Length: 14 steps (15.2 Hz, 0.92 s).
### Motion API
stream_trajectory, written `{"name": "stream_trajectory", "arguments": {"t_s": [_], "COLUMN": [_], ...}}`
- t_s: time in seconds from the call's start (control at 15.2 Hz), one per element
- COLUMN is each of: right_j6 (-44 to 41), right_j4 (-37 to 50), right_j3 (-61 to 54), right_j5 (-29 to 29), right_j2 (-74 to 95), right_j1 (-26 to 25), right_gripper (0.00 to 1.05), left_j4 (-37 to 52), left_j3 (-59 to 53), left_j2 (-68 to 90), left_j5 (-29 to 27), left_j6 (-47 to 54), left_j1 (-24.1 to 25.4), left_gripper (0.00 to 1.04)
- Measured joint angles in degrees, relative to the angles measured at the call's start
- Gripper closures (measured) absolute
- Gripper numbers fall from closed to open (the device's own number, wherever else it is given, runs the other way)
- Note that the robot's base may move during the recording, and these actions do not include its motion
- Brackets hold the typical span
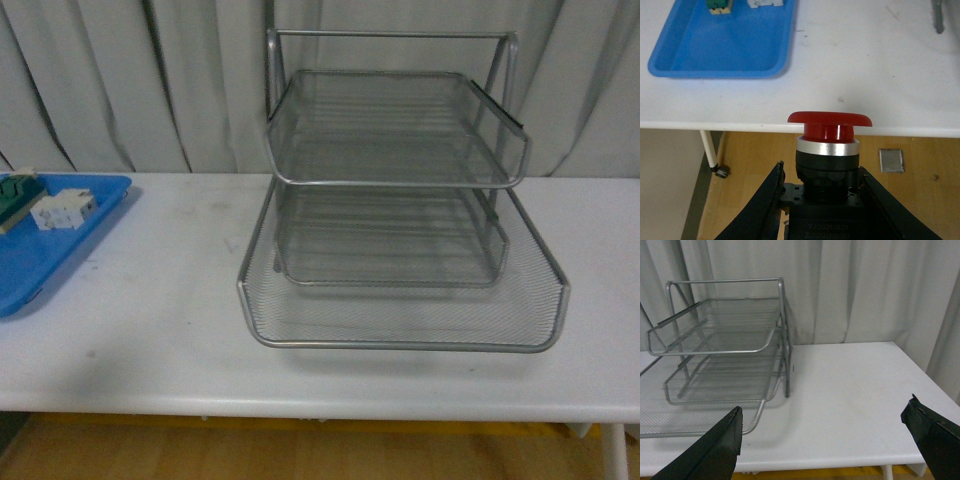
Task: Place button on rack with both arms
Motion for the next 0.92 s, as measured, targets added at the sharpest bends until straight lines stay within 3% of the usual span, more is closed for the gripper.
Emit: {"name": "stream_trajectory", "arguments": {"t_s": [0.59, 0.66, 0.72, 0.79, 0.92], "right_j6": [0.0, 0.0, 0.0, 0.0, 0.0], "right_j4": [0.0, 0.0, 0.0, 0.0, 0.0], "right_j3": [0.0, 0.0, 0.0, 0.0, 0.0], "right_j5": [0.2, 0.2, 0.2, 0.0, 0.0], "right_j2": [0.0, 0.0, 0.0, 0.0, 0.0], "right_j1": [0.0, 0.0, 0.0, 0.1, 0.1], "right_gripper": [0.06, 0.06, 0.06, 0.06, 0.06], "left_j4": [0.0, 8.7, 19.4, 29.9, 39.3], "left_j3": [0.0, -2.6, -5.1, -3.4, 4.0], "left_j2": [0.0, 0.0, 2.9, 11.3, 24.3], "left_j5": [0.2, -2.8, -7.2, -8.1, -6.1], "left_j6": [0.0, 2.2, 7.7, 13.0, 16.5], "left_j1": [-0.1, -1.4, -6.3, -13.0, -22.1], "left_gripper": [0.68, 0.68, 0.68, 0.68, 0.68]}}
